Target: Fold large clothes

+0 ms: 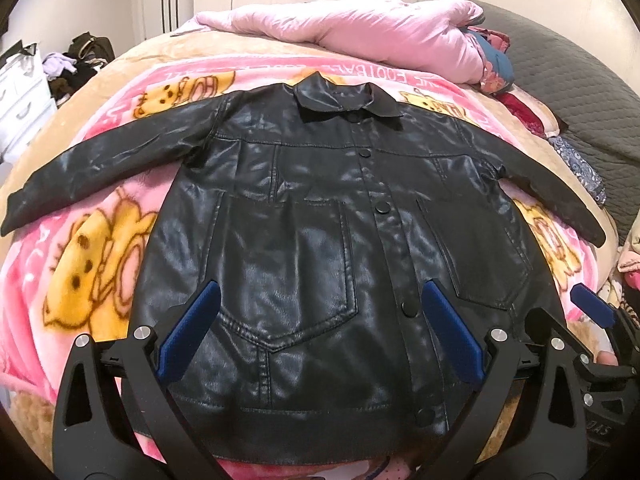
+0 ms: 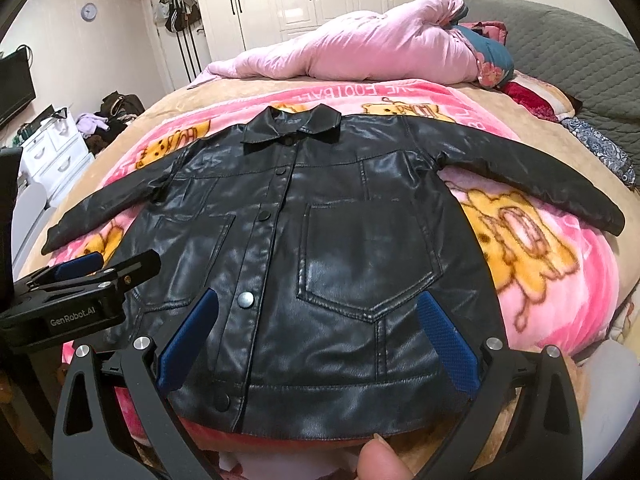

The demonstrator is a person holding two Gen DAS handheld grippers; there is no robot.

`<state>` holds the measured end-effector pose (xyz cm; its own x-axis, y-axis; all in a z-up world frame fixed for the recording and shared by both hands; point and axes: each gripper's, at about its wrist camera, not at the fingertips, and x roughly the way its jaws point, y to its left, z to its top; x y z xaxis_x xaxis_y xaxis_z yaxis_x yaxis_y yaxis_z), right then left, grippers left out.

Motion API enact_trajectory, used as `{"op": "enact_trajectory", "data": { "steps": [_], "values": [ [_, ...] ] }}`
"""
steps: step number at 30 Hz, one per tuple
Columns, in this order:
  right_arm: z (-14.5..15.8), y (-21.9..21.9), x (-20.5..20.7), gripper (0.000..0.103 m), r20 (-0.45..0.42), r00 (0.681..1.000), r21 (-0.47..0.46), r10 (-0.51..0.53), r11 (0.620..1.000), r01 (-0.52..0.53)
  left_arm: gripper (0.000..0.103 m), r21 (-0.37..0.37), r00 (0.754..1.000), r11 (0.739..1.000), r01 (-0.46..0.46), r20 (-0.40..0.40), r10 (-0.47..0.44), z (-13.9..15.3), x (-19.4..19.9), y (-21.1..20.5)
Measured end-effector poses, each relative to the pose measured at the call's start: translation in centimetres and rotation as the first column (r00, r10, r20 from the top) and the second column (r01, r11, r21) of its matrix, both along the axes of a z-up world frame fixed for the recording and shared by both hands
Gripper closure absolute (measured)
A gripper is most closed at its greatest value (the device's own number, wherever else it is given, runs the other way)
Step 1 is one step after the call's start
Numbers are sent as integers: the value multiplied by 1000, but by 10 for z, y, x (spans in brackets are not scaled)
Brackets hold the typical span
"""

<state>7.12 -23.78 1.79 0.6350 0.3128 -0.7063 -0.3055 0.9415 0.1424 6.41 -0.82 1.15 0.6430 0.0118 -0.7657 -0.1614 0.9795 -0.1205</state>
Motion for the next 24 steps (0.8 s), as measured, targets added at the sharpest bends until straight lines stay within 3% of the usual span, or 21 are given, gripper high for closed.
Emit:
{"op": "enact_trajectory", "data": {
  "steps": [17, 24],
  "values": [
    [13, 3, 54, 4, 13, 1000, 5, -28, 1000, 28, 9, -2, 999, 999, -48, -17, 48, 5, 40, 20],
    [22, 4, 83, 4, 18, 999, 16, -43, 999, 43, 9, 34, 998, 998, -61, -6, 61, 16, 66, 27]
  ]
}}
